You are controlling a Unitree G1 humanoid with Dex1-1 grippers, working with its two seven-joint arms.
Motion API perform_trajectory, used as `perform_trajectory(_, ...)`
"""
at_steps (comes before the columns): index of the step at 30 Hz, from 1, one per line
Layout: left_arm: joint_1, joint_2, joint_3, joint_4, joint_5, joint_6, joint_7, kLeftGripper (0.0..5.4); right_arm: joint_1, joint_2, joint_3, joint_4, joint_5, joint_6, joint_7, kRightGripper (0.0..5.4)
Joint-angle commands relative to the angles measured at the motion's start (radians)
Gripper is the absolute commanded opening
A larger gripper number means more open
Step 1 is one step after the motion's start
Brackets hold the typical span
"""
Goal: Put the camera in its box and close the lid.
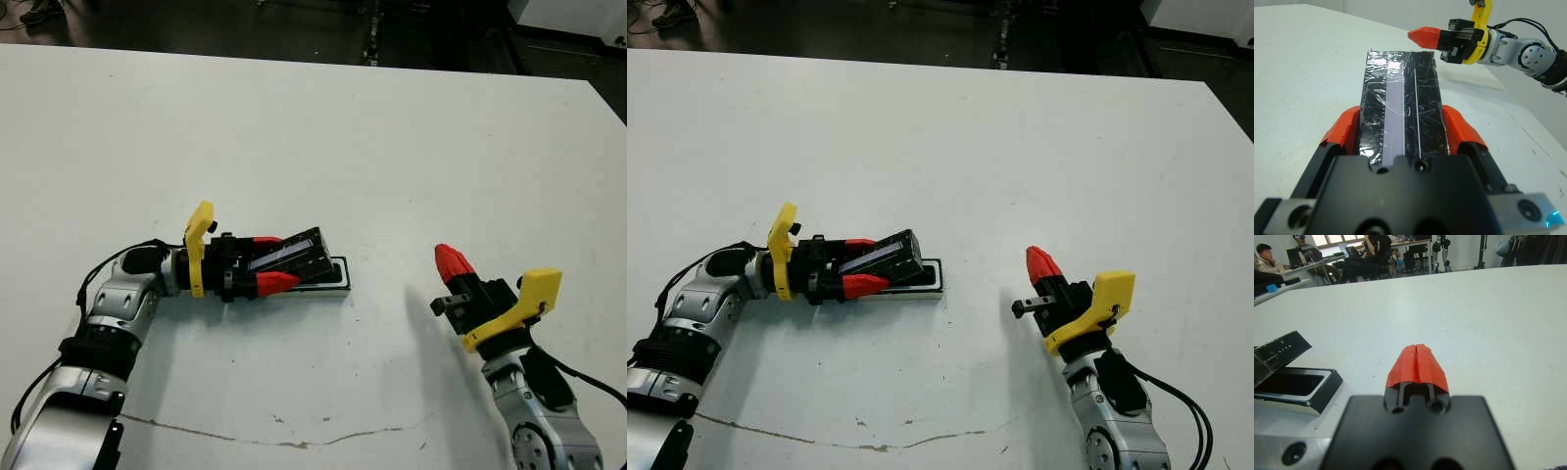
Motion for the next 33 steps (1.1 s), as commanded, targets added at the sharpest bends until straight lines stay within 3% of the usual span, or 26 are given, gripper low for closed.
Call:
perform_trajectory(1,0.041,-0.038,-0.060,0.003,0.038,0.024,0.004,3.16,0.006,-0.010,-0.006,0.005,-0.001,0.000,-0.003,0.00)
perform_trajectory(9,0.051,-0.077,-0.081,-0.037,0.047,0.035,0.093,3.16,-0.002,-0.010,-0.012,0.007,0.001,-0.006,-0.002,0.00)
perform_trajectory(18,0.107,-0.090,-0.118,-0.131,0.105,0.039,0.264,3.16,-0.023,-0.013,-0.043,0.017,0.024,-0.005,0.000,0.00)
perform_trajectory(33,0.076,-0.054,-0.208,-0.148,0.165,0.045,0.261,3.16,-0.034,-0.021,-0.051,0.007,0.037,0.011,-0.013,0.00)
